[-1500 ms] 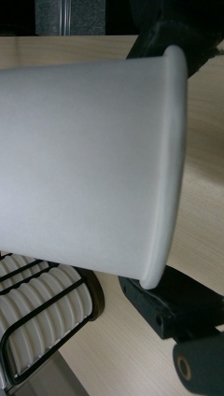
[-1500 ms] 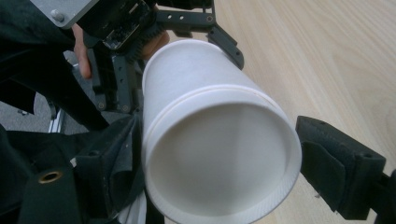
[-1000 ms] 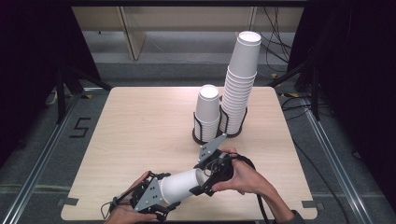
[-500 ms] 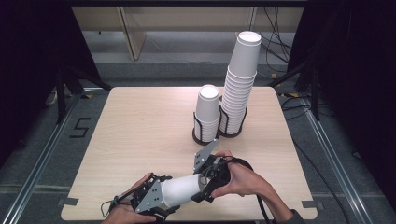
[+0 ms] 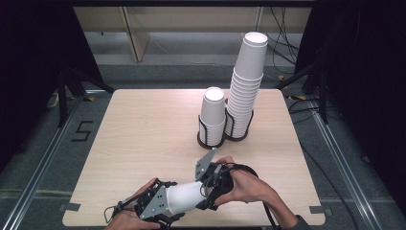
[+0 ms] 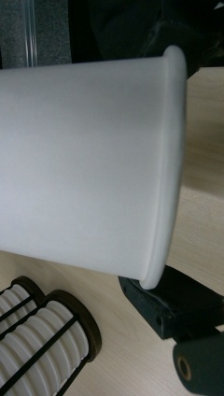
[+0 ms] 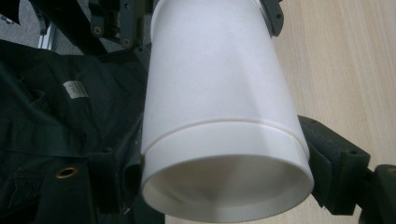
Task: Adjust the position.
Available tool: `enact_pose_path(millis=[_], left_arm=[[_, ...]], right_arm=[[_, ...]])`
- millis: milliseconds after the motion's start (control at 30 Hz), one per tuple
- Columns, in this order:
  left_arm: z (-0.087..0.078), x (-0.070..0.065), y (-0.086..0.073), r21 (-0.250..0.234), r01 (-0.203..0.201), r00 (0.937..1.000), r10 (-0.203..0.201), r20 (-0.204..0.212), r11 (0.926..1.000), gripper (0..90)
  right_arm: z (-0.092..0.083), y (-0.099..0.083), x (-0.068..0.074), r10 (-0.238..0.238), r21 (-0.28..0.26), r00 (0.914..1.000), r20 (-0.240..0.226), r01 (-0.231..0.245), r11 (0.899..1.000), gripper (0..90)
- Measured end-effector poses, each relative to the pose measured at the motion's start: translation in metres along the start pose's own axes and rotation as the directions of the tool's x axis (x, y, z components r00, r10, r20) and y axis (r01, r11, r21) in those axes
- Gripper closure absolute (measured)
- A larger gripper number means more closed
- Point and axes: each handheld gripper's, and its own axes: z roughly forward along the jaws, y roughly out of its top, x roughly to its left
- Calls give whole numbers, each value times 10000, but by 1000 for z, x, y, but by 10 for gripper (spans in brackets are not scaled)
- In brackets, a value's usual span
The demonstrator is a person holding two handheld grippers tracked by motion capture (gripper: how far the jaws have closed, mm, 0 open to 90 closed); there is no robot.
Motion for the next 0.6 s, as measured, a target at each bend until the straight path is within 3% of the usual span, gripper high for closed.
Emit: enact_pose_path(millis=[33,67,133,233,433,500,600], left_arm=[[0,1,-1,-191,95,10000,-96,-16,9998,82],[-1,2,-2,-375,215,9998,-215,9,9991,77],[-3,4,-4,-943,358,9993,-344,163,9949,71],[-3,7,-6,-1713,708,9973,-666,301,9827,56],[-4,7,-8,-2460,1051,9944,-986,386,9636,46],[-6,8,-8,-2500,1019,9947,-948,402,9629,62],[-8,8,-6,-2326,677,9977,-647,203,9702,96]], right_arm=[[-2,-1,1,235,0,9997,34,-235,9997,237],[-2,-1,-1,66,-239,10000,-38,-67,9997,238],[-7,-3,-3,332,-412,9991,-280,-344,9986,238],[-12,-8,-7,331,-1037,9976,-615,-394,9938,239],[-17,-13,-9,397,-1480,9951,-905,-528,9876,239],[-18,-13,-10,316,-1580,9961,-824,-444,9864,239],[-19,-14,-9,306,-1590,9964,-787,-428,9863,239]])
